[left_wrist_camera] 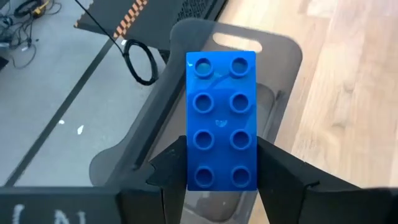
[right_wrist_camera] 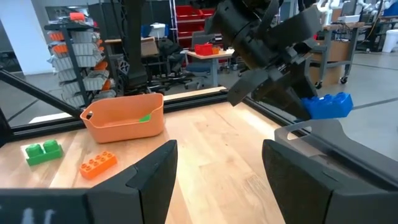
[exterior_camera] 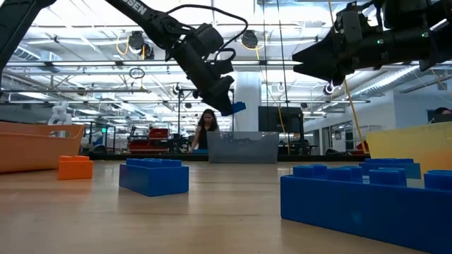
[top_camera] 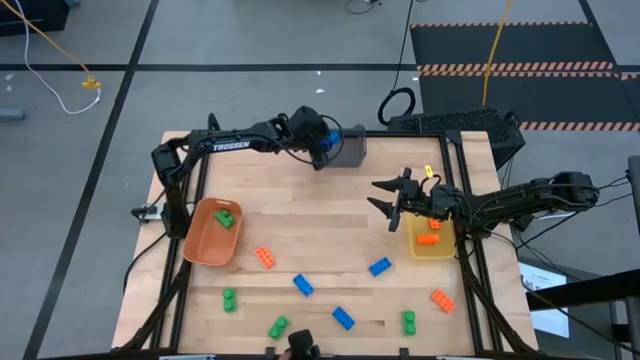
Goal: Sort & place blocks by color
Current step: Put the blue game piece into the black bin
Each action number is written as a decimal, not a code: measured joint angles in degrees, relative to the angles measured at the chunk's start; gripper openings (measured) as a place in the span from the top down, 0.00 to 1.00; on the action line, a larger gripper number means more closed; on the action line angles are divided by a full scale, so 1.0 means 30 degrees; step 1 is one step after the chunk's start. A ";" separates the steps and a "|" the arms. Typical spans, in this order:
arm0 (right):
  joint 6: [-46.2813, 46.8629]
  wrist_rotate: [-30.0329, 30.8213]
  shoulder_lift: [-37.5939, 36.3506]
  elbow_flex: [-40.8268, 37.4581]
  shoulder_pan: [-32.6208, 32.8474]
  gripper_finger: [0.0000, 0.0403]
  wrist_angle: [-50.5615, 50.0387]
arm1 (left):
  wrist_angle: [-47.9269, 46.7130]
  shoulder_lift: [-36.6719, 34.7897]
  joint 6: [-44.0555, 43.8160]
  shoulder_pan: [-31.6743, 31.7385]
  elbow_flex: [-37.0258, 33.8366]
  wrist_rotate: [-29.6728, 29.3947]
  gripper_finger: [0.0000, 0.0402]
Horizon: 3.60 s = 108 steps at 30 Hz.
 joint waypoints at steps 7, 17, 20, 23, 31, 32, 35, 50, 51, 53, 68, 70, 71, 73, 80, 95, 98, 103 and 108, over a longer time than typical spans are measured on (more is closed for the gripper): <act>-0.0019 0.0000 0.0000 0.0000 0.0000 0.44 -0.0061 | -0.0284 -0.0005 -0.0627 0.0023 0.0000 -0.0095 0.38; -0.0012 0.0000 0.0000 0.0000 0.0000 0.44 -0.0061 | -0.0294 -0.0005 -0.0812 -0.0169 0.0000 -0.0073 0.23; -0.0012 0.0000 0.0000 0.0000 0.0000 0.44 -0.0061 | -0.0298 -0.0005 -0.1154 -0.0367 0.0000 -0.0066 0.24; -0.0061 0.0000 0.0000 0.0000 0.0000 0.44 -0.0116 | -0.0040 -0.0005 -0.1955 -0.0776 0.0000 -0.0073 0.27; -0.0516 -0.0038 0.0000 0.0000 0.0007 0.44 -0.1016 | 0.1953 -0.0005 -0.2522 -0.3423 -0.0180 -0.0007 0.34; -0.0550 -0.0047 0.0000 0.0000 0.0007 0.44 -0.1063 | 0.1945 -0.0005 -0.2452 -0.3819 -0.0184 -0.0006 0.35; -0.0573 -0.0073 0.0000 0.0000 0.0007 0.44 -0.1099 | 0.1891 -0.0005 -0.2426 -0.4923 -0.0189 0.0008 0.37; 0.0121 -0.2996 -0.0007 -0.0007 0.0015 0.44 -0.3050 | 1.0324 -0.0289 -0.5017 -0.7514 -0.5295 0.2386 0.44; 0.0303 -0.3072 -0.0007 0.0000 0.0015 0.44 -0.3196 | 1.1429 -0.0432 -0.5133 -0.7562 -0.5660 0.2657 0.45; 0.0564 -0.3056 -0.0007 -0.0007 0.0015 0.44 -0.3539 | 1.2763 -0.0992 -0.5295 -0.7585 -0.6379 0.2944 0.46; 0.0229 -0.2331 -0.0029 0.0000 -0.0467 0.44 -0.2939 | 1.3383 -0.2709 -0.4080 -0.6642 -0.6580 0.4389 0.48; 0.0243 -0.2350 -0.0022 0.0000 -0.0607 0.44 -0.2941 | 1.3037 -0.2497 -0.4463 -0.6495 -0.6579 0.4435 0.48; 0.0243 -0.2391 -0.0022 0.0000 -0.0669 0.44 -0.2896 | 1.2787 -0.2465 -0.4442 -0.6460 -0.6619 0.4431 0.48; 0.0229 -0.2412 -0.0022 -0.0001 -0.0785 0.44 -0.2854 | 1.2766 -0.2492 -0.3937 -0.6411 -0.6615 0.4430 0.48; 0.0221 -0.2448 -0.0022 0.0000 -0.0911 0.44 -0.2771 | 1.2960 -0.2517 -0.2847 -0.6634 -0.6586 0.3901 0.48; -0.0070 -0.2419 -0.0022 -0.0007 -0.0911 0.44 -0.2760 | 1.2998 -0.2518 -0.2483 -0.6970 -0.6586 0.0913 0.48; -0.0070 -0.2412 -0.0022 0.0000 -0.0918 0.44 -0.2554 | 1.2955 -0.2518 -0.2455 -0.6965 -0.6586 0.1408 0.48; 0.0124 -0.1996 -0.0022 -0.0005 -0.0911 0.44 -0.2542 | 1.2845 -0.2518 -0.2396 -0.6981 -0.6586 0.2472 0.48; 0.0300 -0.1865 -0.0022 -0.0007 -0.0911 0.44 -0.3300 | 1.2444 -0.2518 -0.2257 -0.6907 -0.6586 0.2800 0.48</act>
